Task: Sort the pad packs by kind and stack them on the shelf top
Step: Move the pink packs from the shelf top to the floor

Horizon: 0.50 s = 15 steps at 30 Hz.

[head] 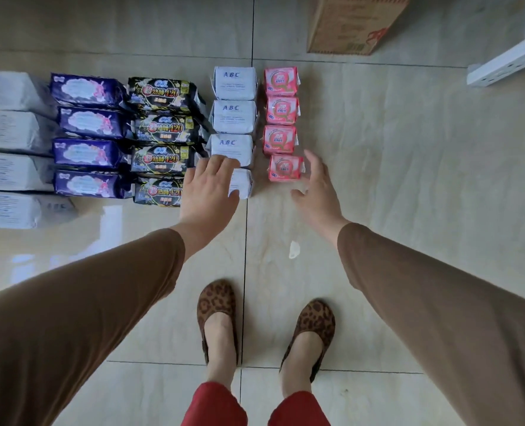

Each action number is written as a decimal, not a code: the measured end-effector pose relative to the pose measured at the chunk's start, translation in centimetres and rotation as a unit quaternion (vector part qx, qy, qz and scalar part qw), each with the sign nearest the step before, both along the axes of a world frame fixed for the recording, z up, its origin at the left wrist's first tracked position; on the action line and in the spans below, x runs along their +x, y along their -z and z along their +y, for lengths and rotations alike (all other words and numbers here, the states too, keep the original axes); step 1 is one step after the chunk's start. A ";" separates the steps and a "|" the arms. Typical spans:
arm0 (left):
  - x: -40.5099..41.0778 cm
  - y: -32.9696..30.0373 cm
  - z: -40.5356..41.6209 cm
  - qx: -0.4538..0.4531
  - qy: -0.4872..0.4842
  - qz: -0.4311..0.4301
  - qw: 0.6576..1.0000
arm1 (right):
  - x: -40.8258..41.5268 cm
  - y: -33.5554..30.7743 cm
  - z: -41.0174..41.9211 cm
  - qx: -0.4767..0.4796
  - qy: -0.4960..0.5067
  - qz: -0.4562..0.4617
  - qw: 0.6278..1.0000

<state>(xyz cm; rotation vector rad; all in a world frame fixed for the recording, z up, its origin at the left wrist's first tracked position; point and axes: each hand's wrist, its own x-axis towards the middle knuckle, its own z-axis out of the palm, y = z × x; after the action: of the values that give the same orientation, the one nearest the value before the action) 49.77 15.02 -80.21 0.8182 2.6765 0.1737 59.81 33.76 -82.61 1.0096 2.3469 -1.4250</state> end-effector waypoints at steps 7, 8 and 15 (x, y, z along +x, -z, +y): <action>4.3 -10.7 -4.6 -0.024 -0.069 -0.061 0.995 | 2.6 -12.9 -2.9 -0.001 0.016 -0.007 1.000; 4.7 -12.4 -5.4 -0.036 -0.080 -0.071 0.994 | 2.7 -14.9 -3.6 0.002 0.005 -0.011 1.000; 6.3 -24.3 -12.9 -0.023 -0.162 -0.080 0.983 | 1.7 -27.2 -9.6 0.075 -0.145 -0.043 0.986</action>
<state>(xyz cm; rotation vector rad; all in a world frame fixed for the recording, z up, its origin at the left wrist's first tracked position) 56.06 2.12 -55.93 0.3339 2.6301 0.2428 61.54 24.20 -55.43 0.7074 2.4454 -1.0905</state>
